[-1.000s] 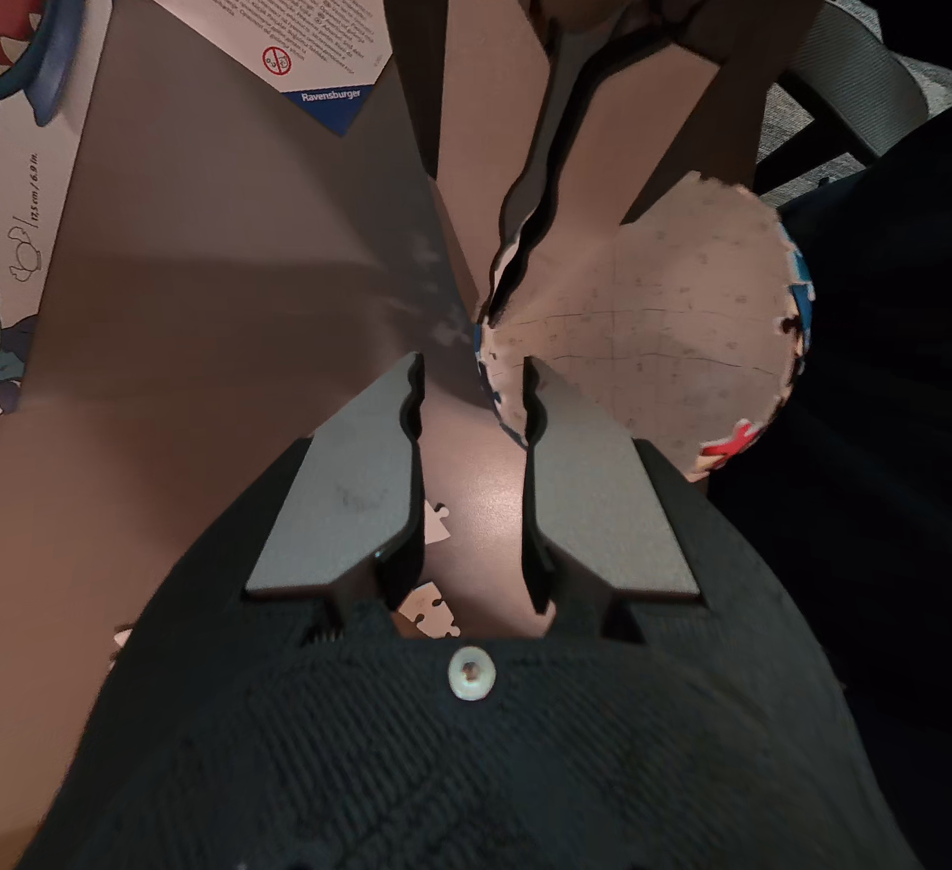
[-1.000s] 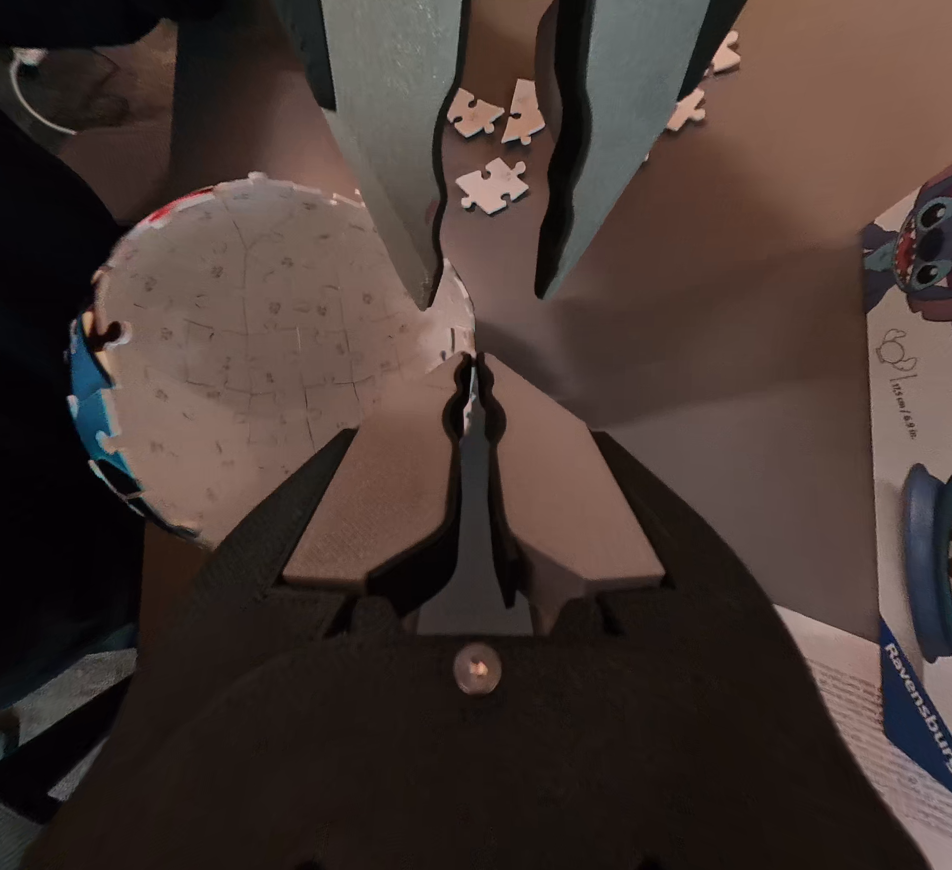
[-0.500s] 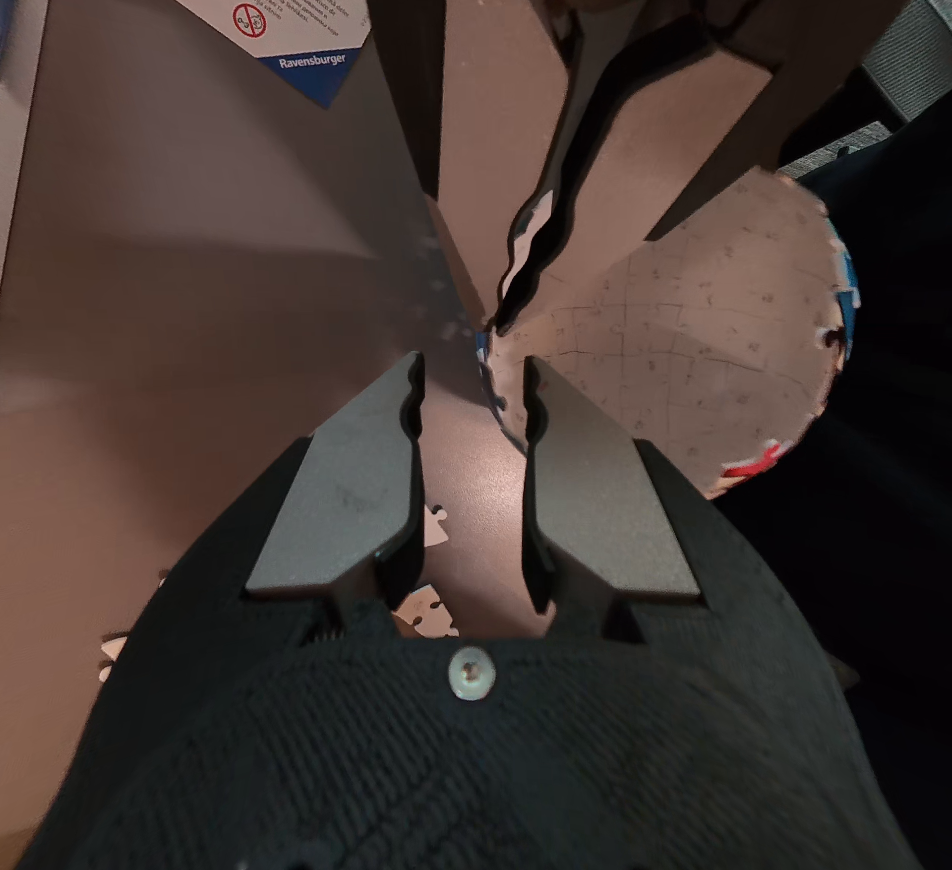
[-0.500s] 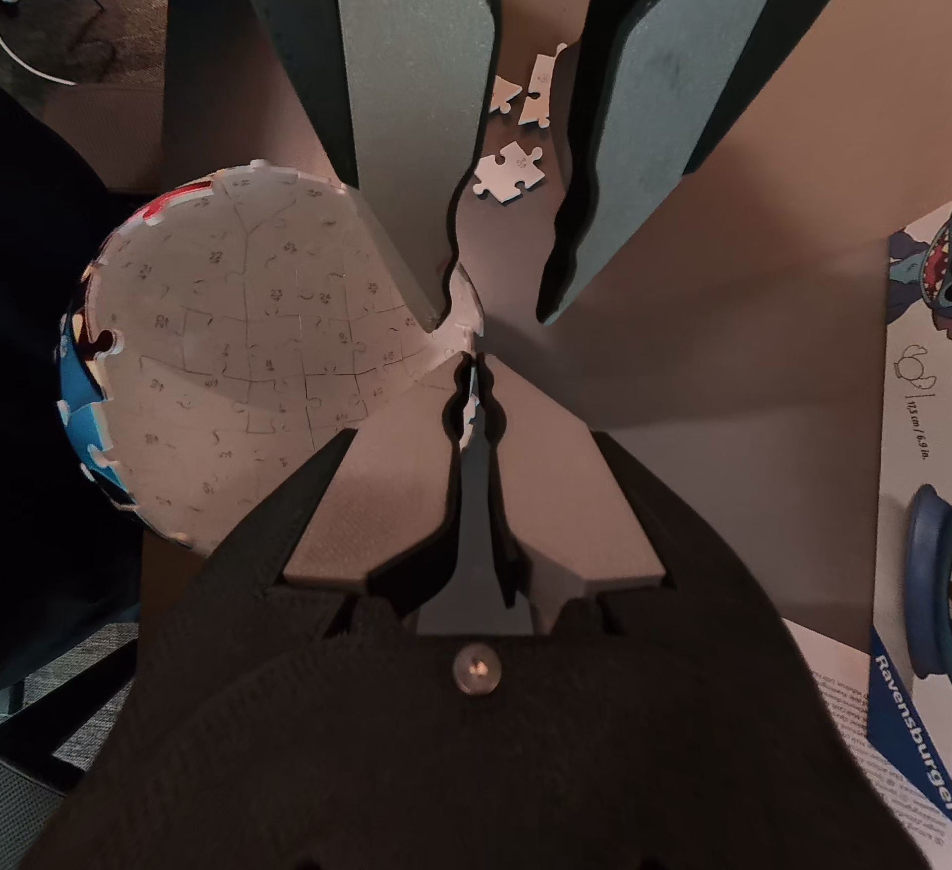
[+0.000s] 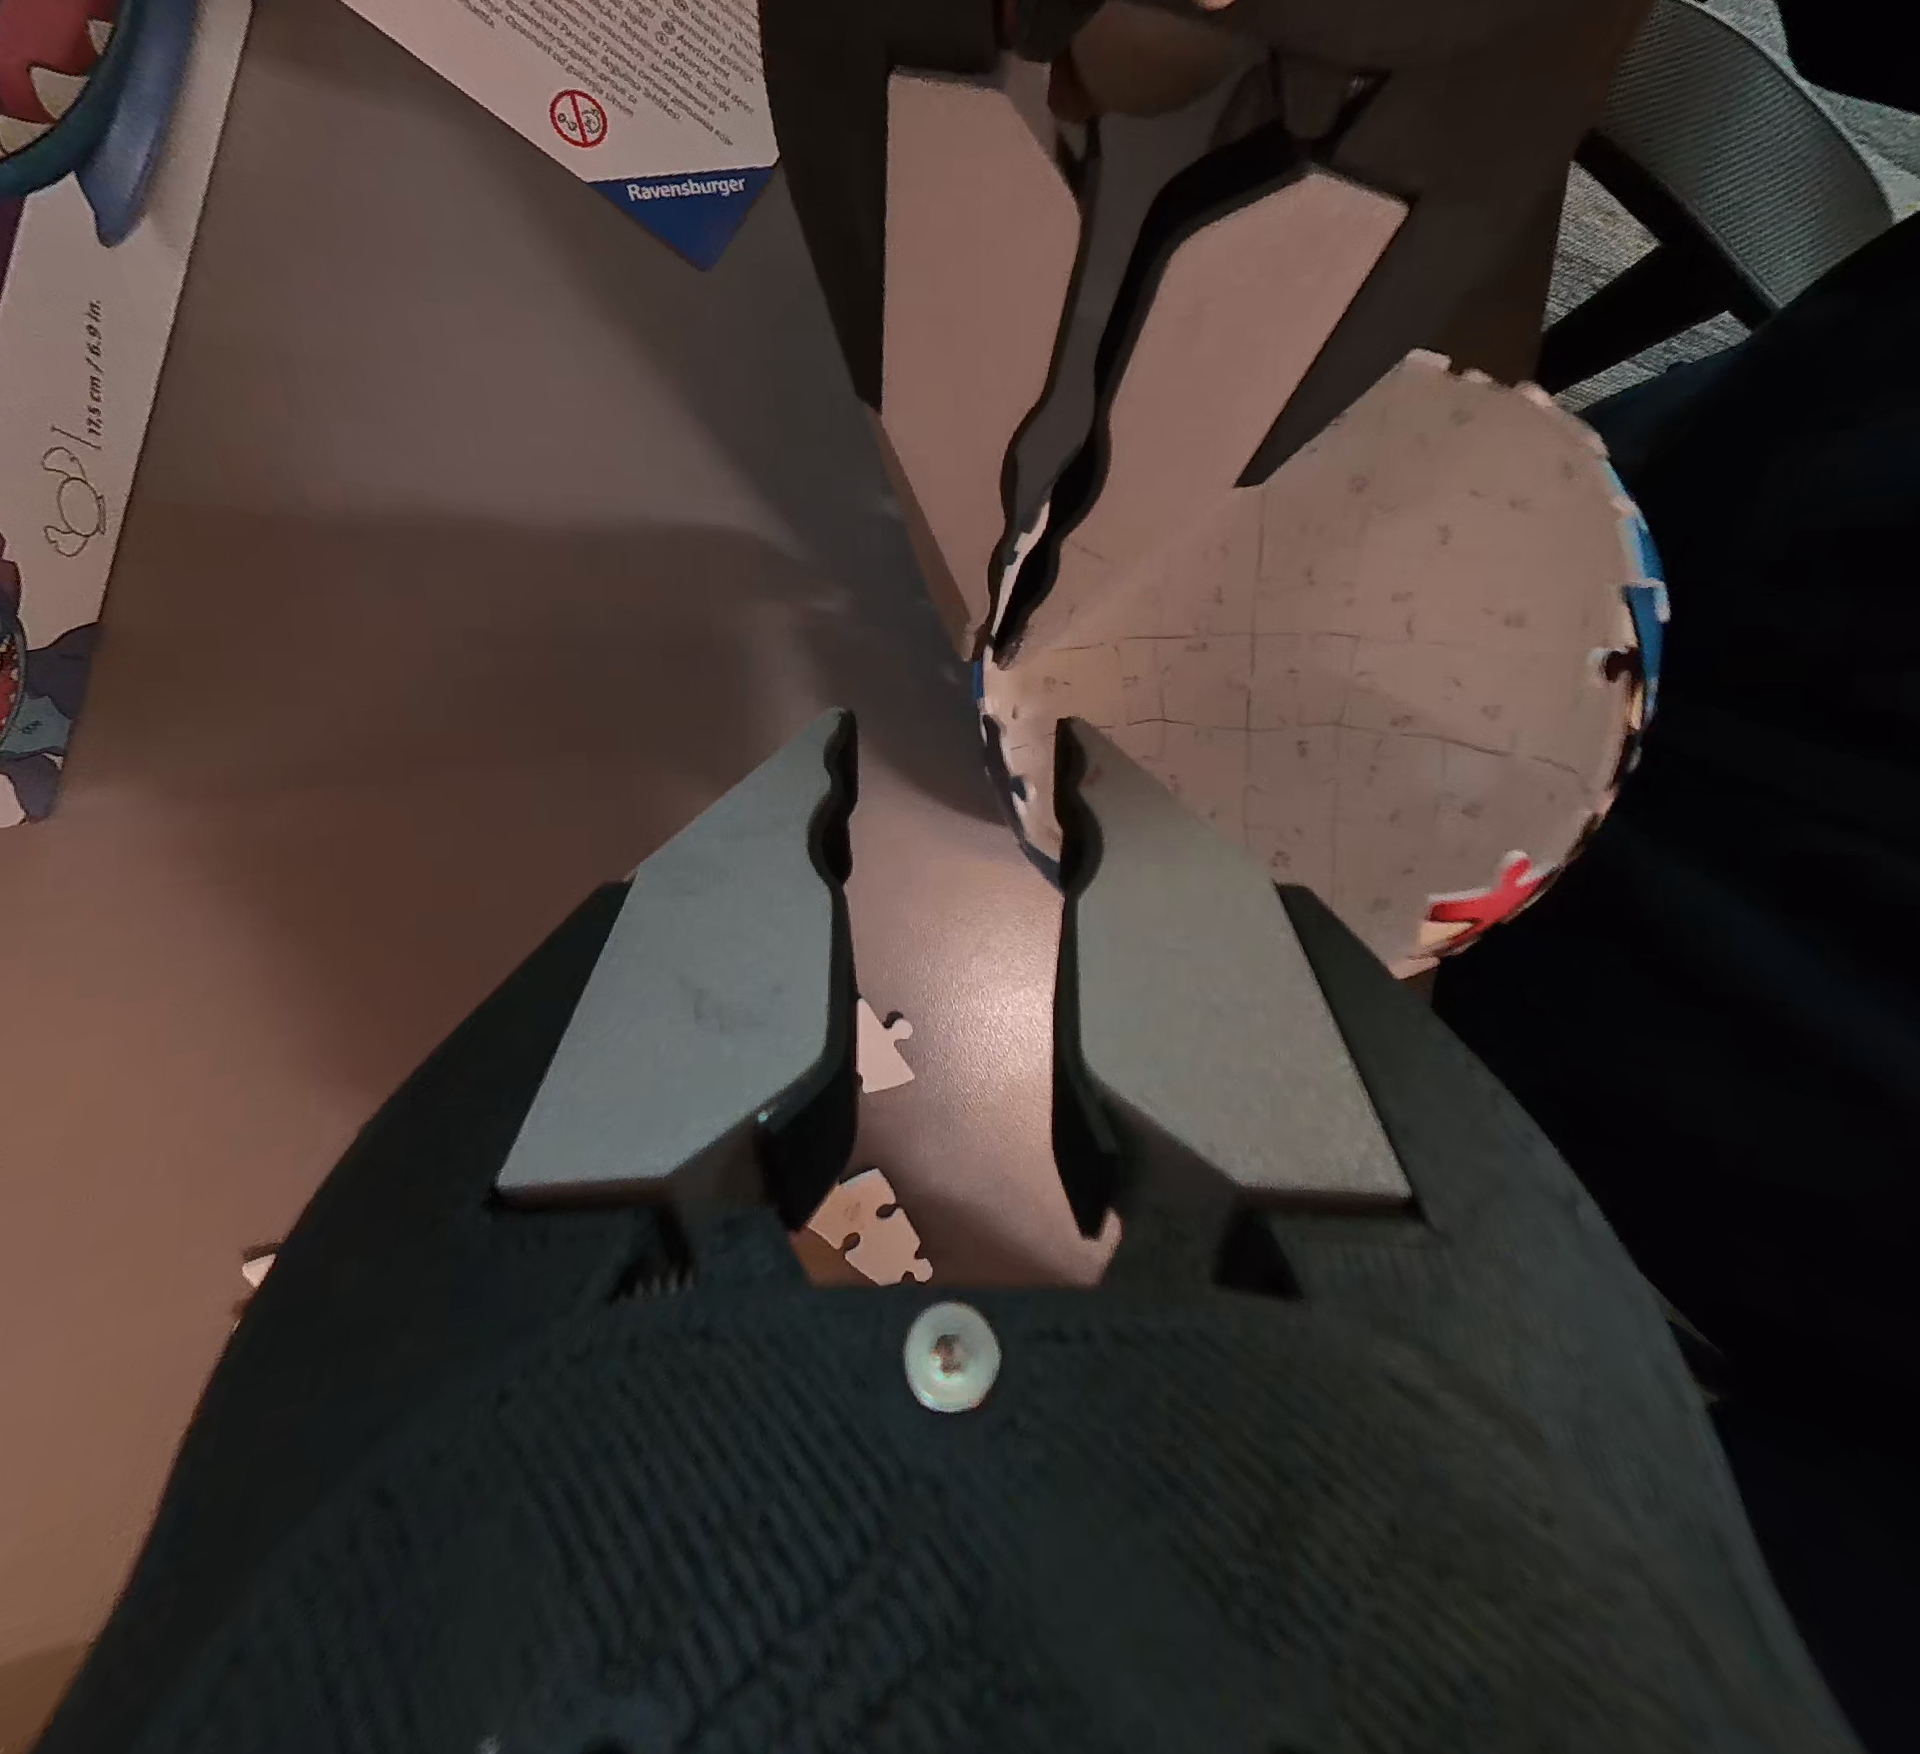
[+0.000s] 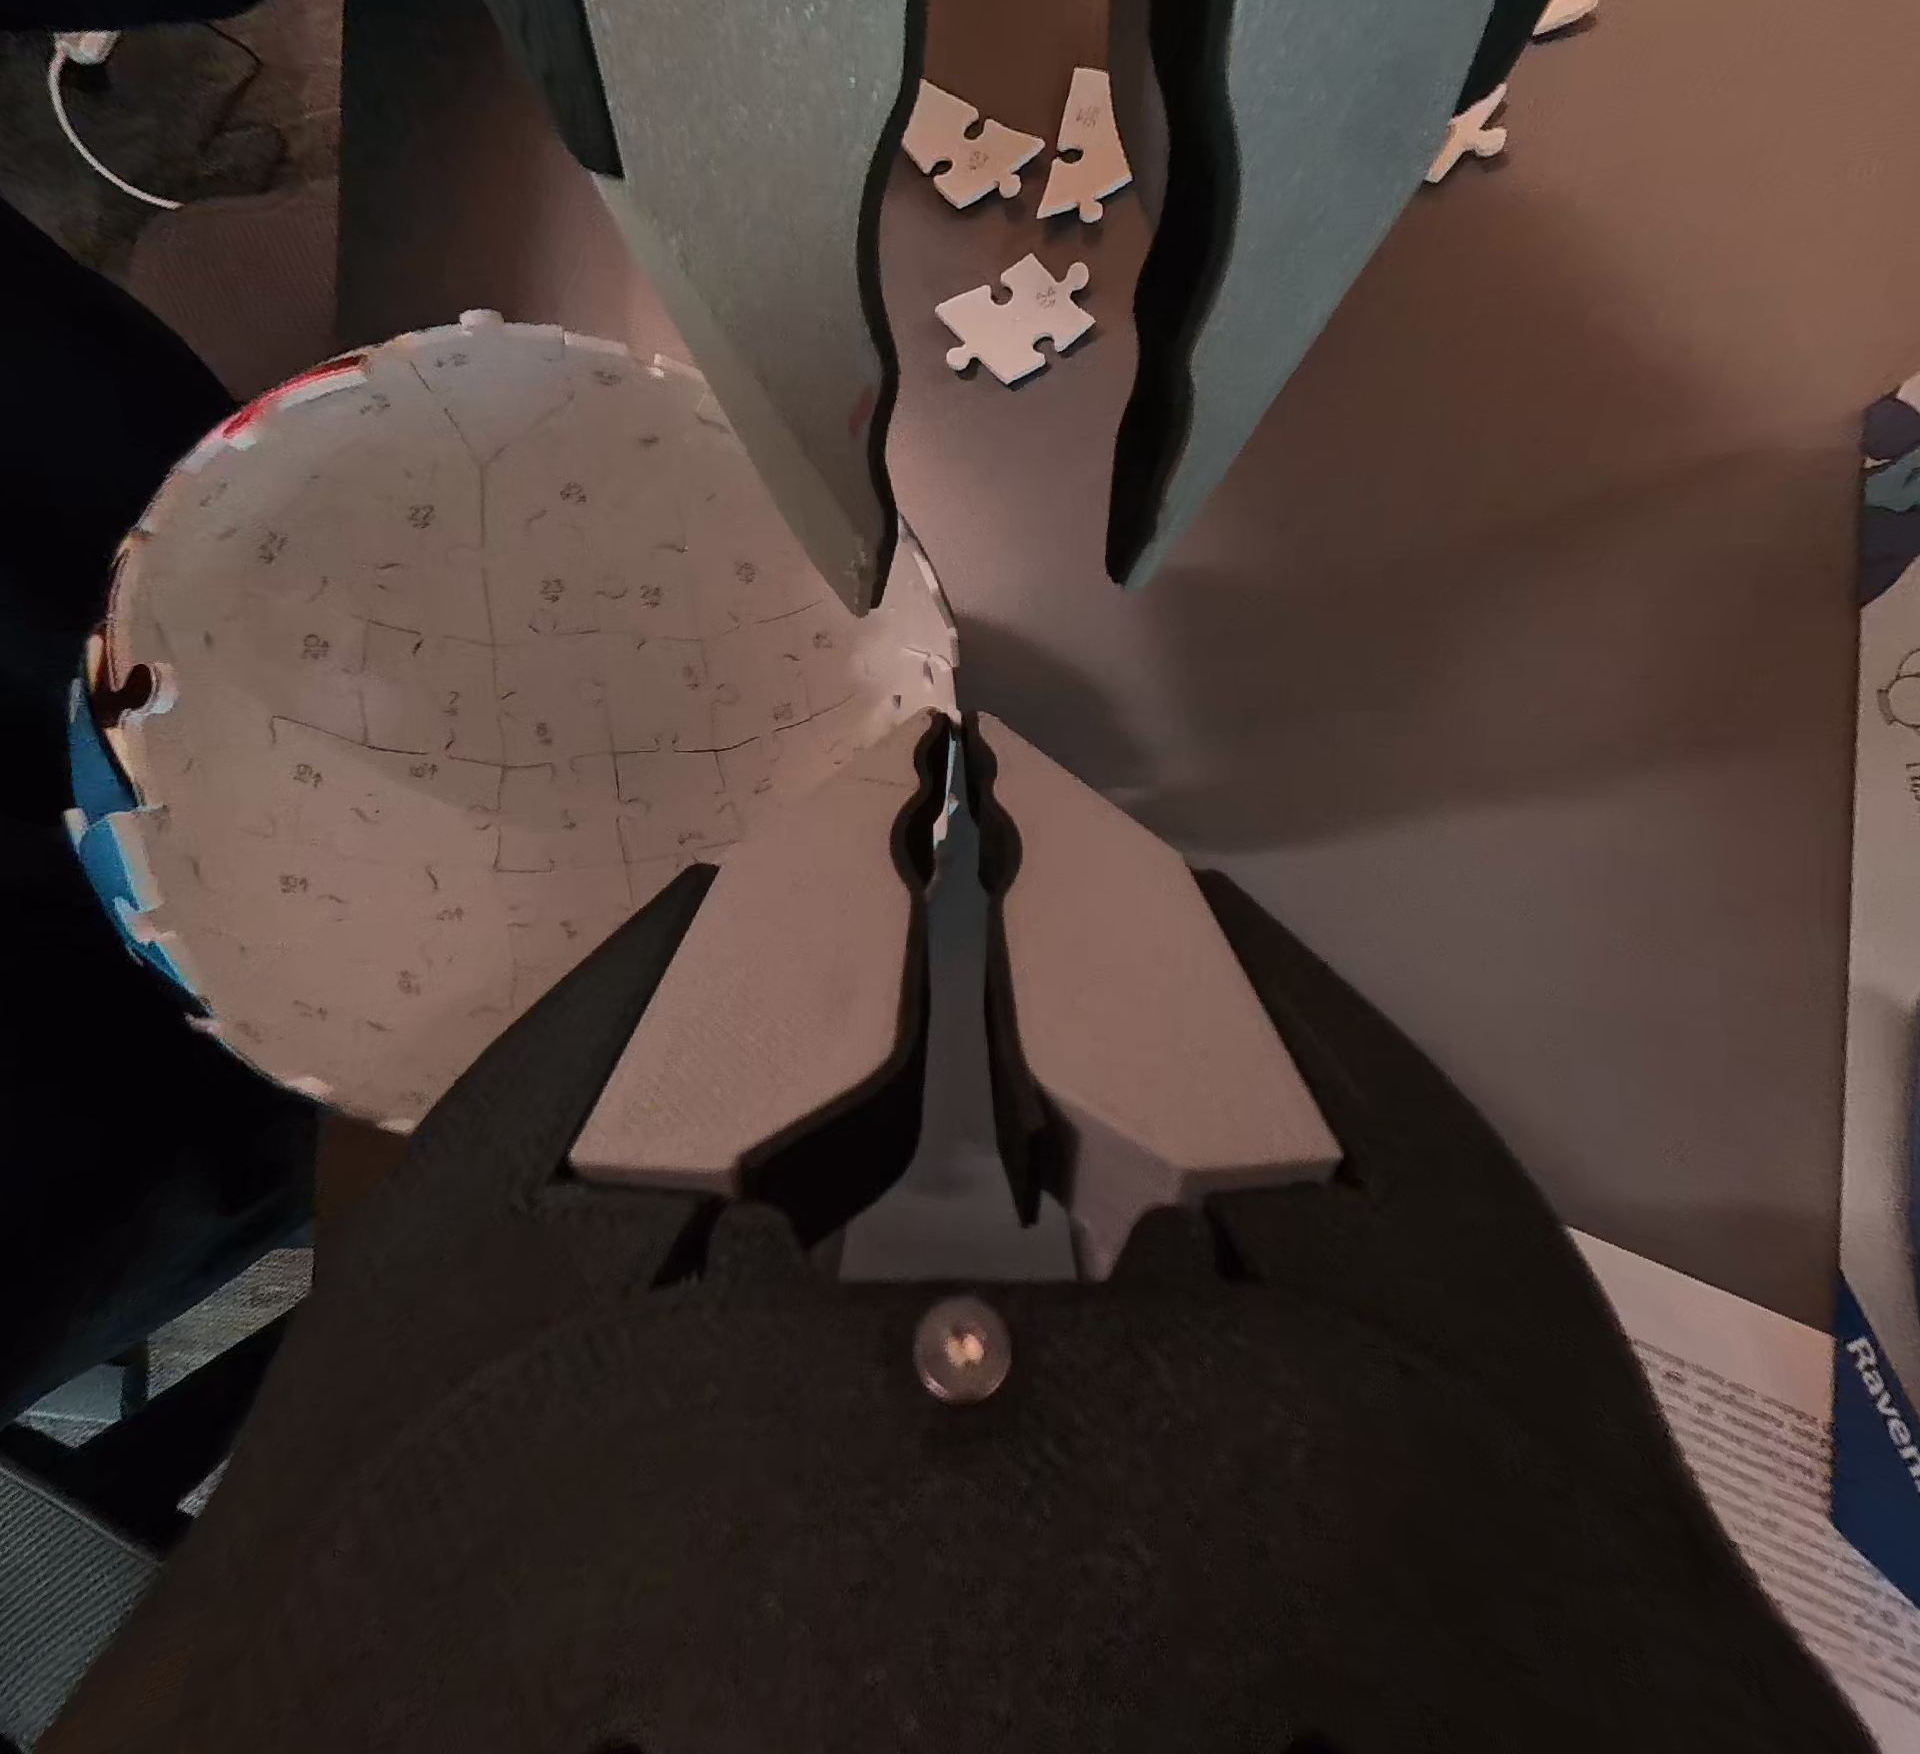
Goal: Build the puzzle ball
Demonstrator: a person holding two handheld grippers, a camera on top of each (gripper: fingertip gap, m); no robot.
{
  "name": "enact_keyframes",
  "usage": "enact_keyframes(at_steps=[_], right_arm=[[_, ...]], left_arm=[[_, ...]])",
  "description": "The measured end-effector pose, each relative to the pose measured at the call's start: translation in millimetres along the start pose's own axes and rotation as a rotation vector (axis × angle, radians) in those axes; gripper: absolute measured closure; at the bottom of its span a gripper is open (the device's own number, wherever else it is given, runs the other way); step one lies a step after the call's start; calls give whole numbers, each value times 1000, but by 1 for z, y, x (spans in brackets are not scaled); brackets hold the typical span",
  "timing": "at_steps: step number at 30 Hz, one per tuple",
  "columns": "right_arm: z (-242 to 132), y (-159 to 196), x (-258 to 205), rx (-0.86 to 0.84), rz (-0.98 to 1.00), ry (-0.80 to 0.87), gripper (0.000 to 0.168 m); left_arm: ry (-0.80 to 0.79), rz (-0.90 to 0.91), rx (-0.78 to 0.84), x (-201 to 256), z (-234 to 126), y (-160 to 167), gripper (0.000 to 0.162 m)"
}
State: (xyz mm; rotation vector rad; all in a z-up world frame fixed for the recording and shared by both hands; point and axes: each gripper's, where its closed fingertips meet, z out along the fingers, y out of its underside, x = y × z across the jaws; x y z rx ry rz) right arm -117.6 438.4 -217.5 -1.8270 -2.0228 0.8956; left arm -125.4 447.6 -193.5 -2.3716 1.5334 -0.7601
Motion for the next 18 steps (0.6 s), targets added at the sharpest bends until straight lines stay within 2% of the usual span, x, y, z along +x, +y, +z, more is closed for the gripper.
enact_keyframes(at_steps=[18], right_arm=[[-1,2,2,12,-6,9,168]], left_arm=[[-38,6,-73,0,17,7,126]])
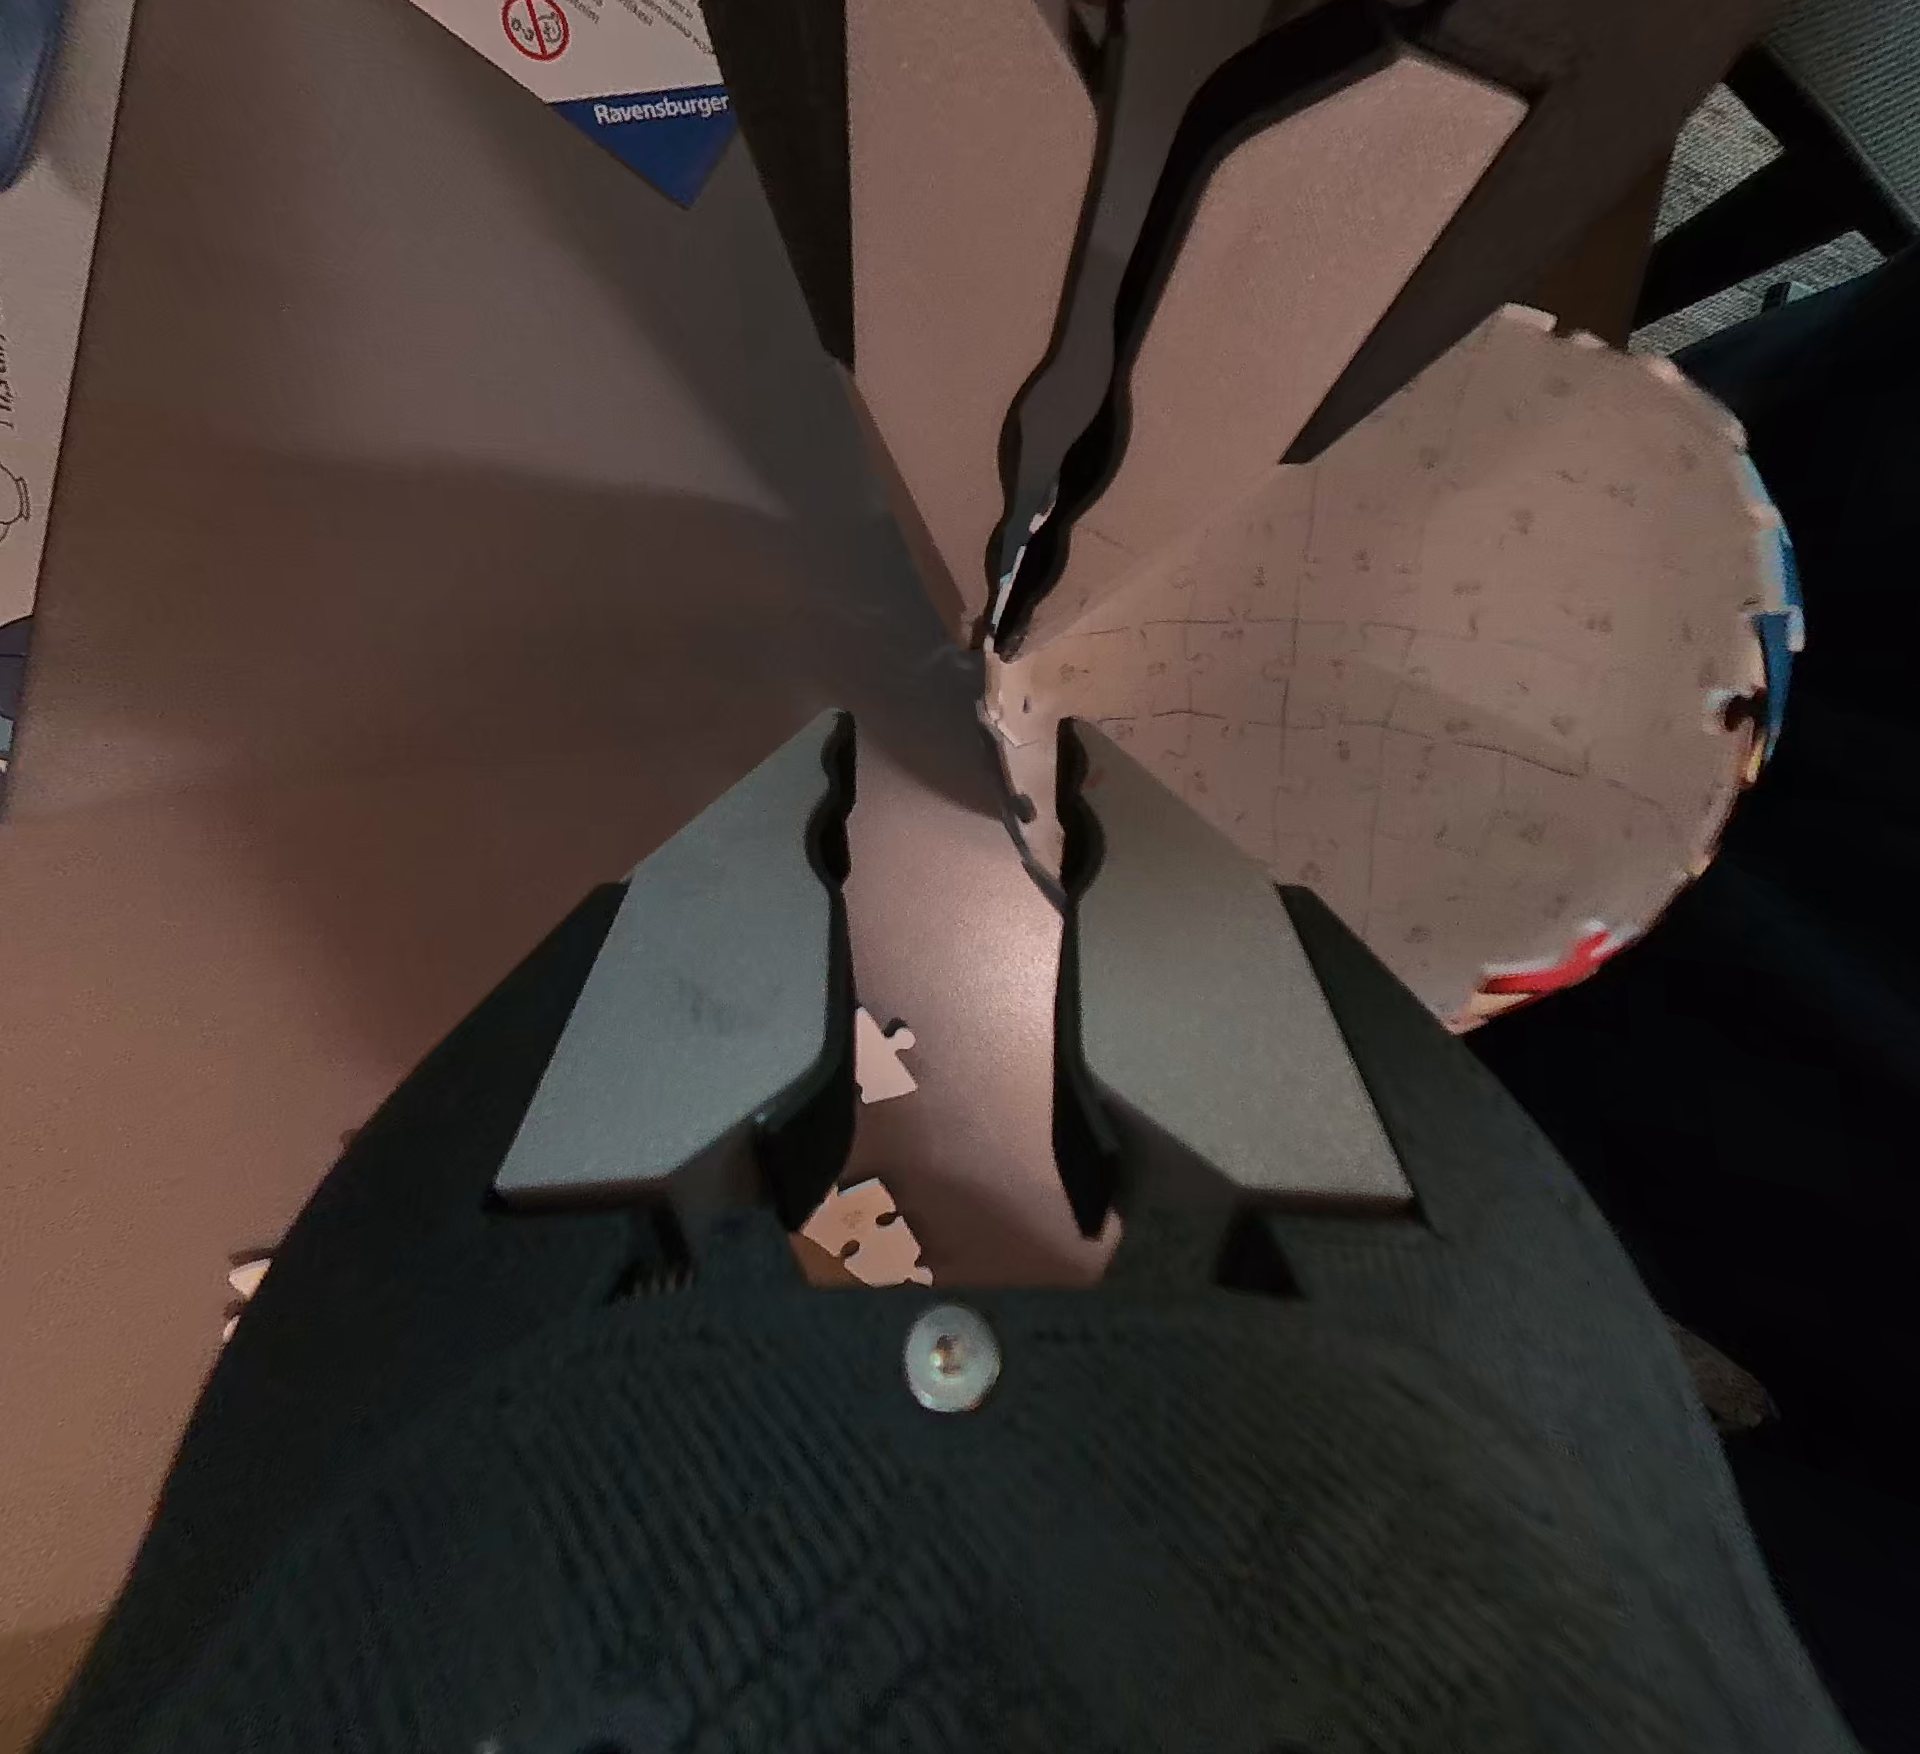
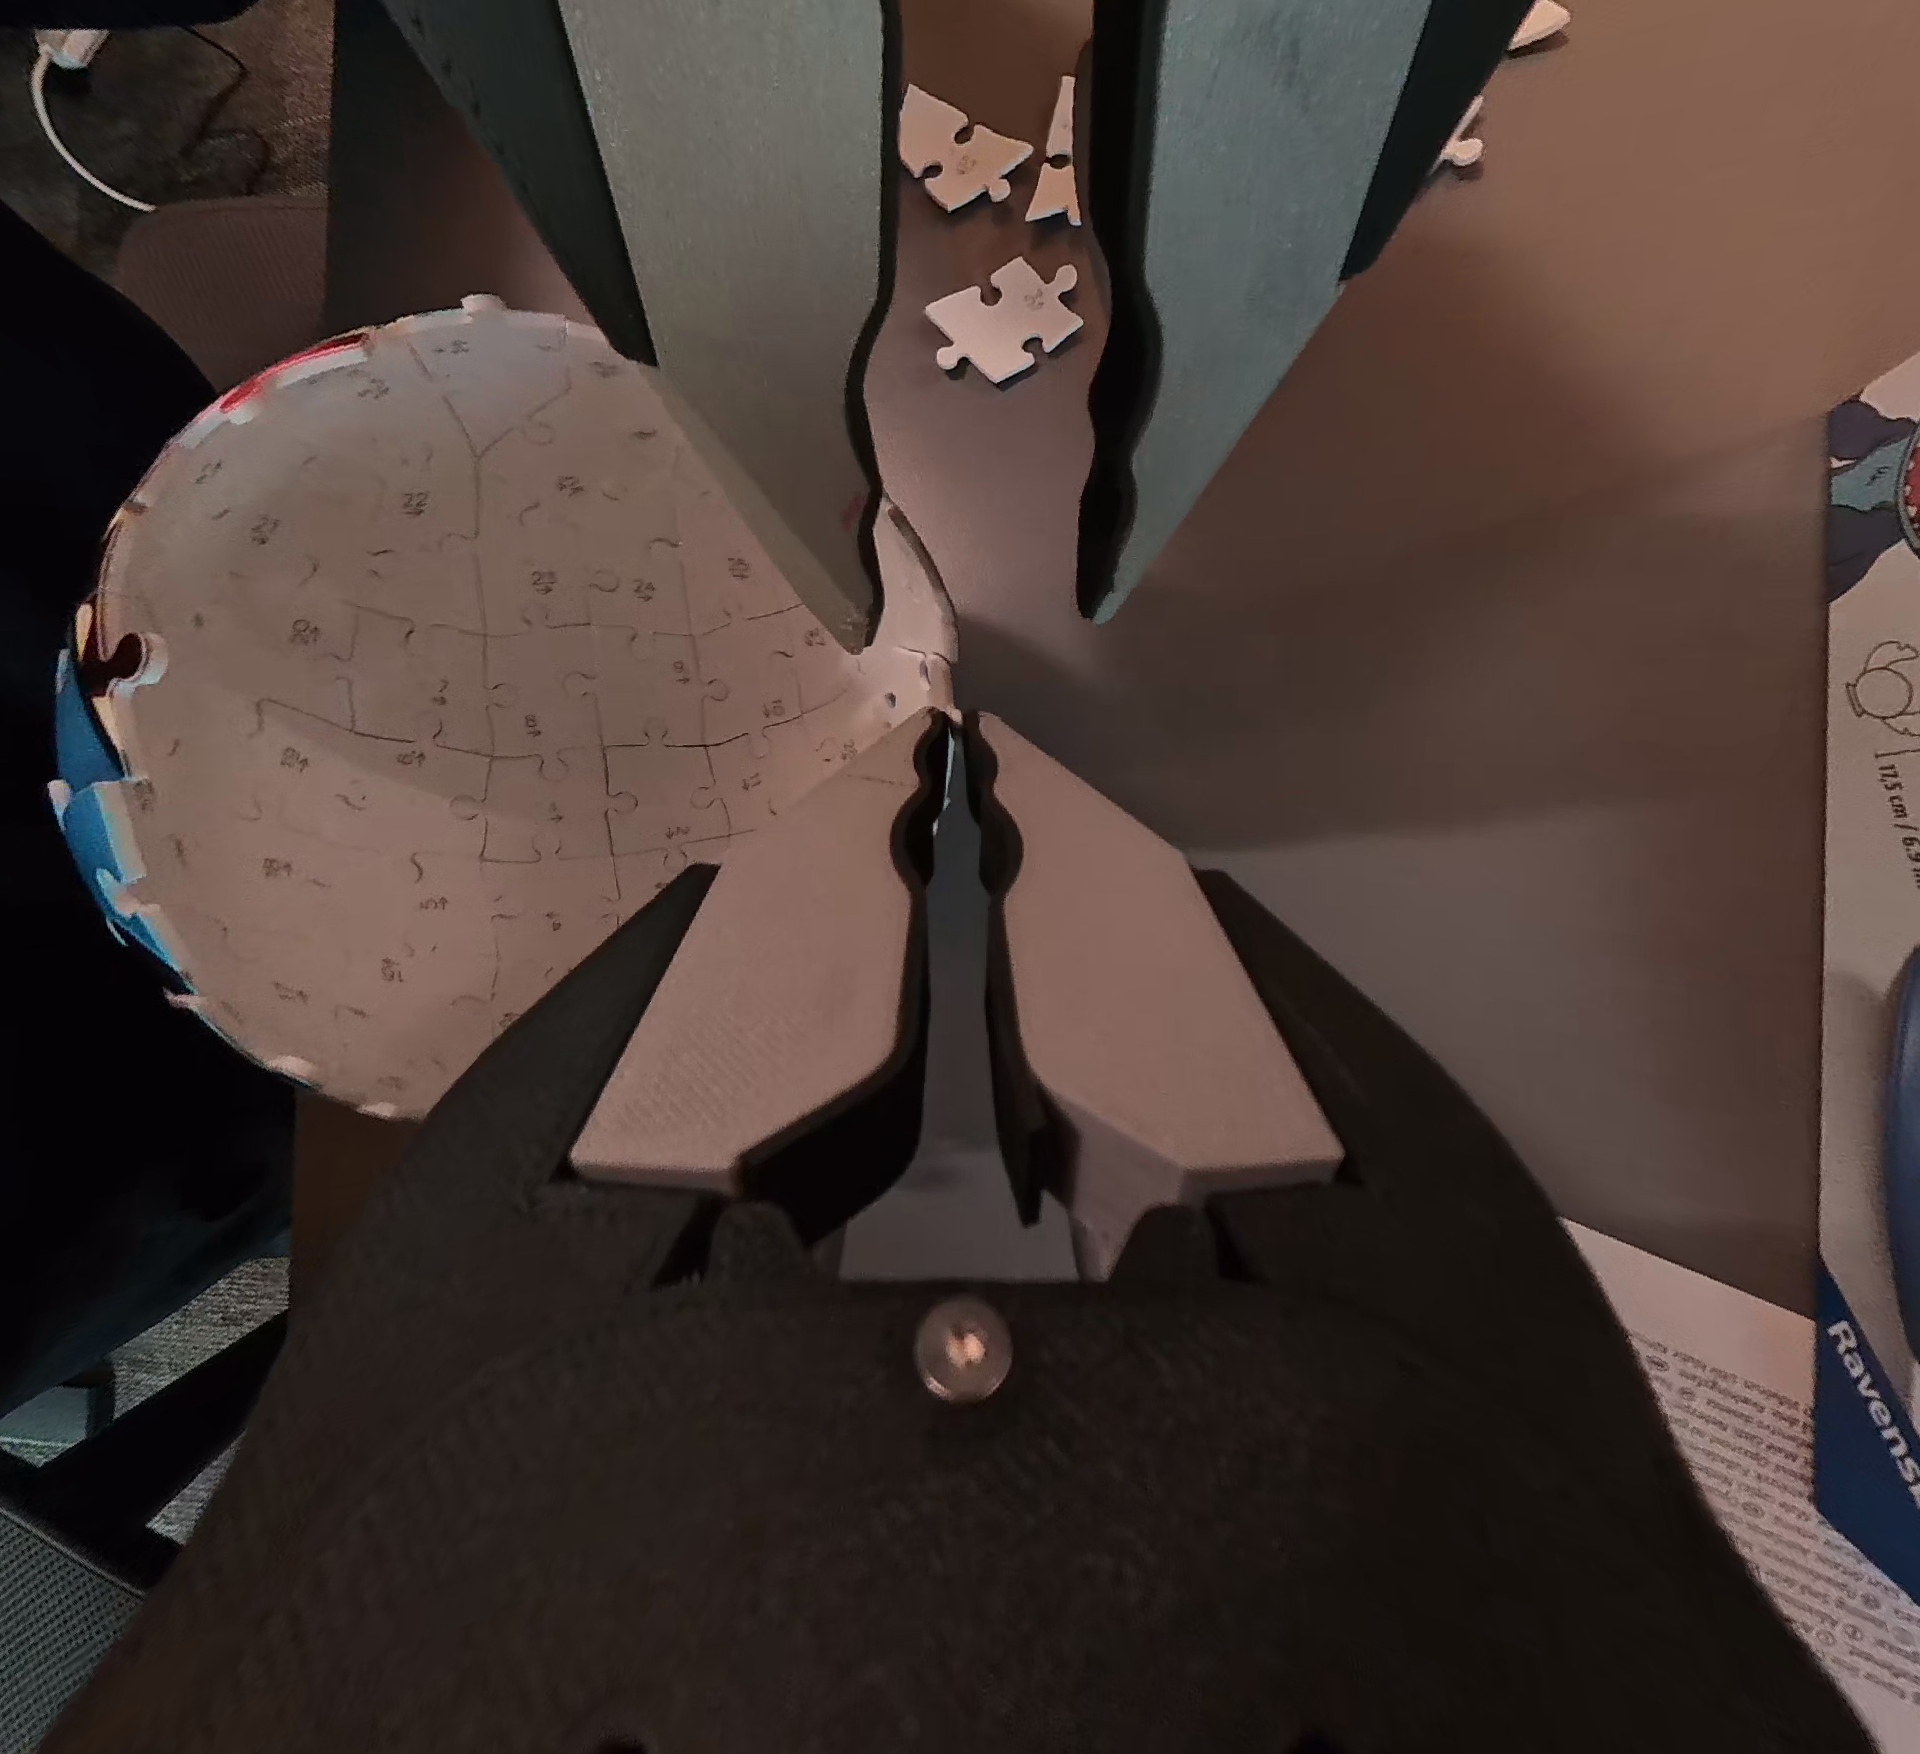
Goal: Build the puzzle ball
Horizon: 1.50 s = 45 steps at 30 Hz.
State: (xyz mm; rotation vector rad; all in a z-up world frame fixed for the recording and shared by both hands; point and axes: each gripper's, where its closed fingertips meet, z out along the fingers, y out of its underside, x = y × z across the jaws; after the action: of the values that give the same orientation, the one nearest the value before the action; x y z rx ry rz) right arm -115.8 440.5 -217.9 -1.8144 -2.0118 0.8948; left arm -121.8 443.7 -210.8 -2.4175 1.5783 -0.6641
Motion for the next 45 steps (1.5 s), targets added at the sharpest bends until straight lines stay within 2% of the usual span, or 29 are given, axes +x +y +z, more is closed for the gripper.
enact_keyframes(at_steps=[14,21,28,40,45], right_arm=[[0,1,0,17,79,-41,168],[-1,0,-1,47,144,-86,168],[-2,0,0,61,139,-79,168],[-4,2,0,62,119,-69,168],[-3,3,0,57,116,-70,168]], left_arm=[[-8,0,56,1,-11,-6,126],[-7,-4,34,3,-5,-5,130],[-14,-15,26,3,0,-5,136],[-46,-12,88,-2,-20,-14,131],[-3,-7,97,3,-18,-18,131]])
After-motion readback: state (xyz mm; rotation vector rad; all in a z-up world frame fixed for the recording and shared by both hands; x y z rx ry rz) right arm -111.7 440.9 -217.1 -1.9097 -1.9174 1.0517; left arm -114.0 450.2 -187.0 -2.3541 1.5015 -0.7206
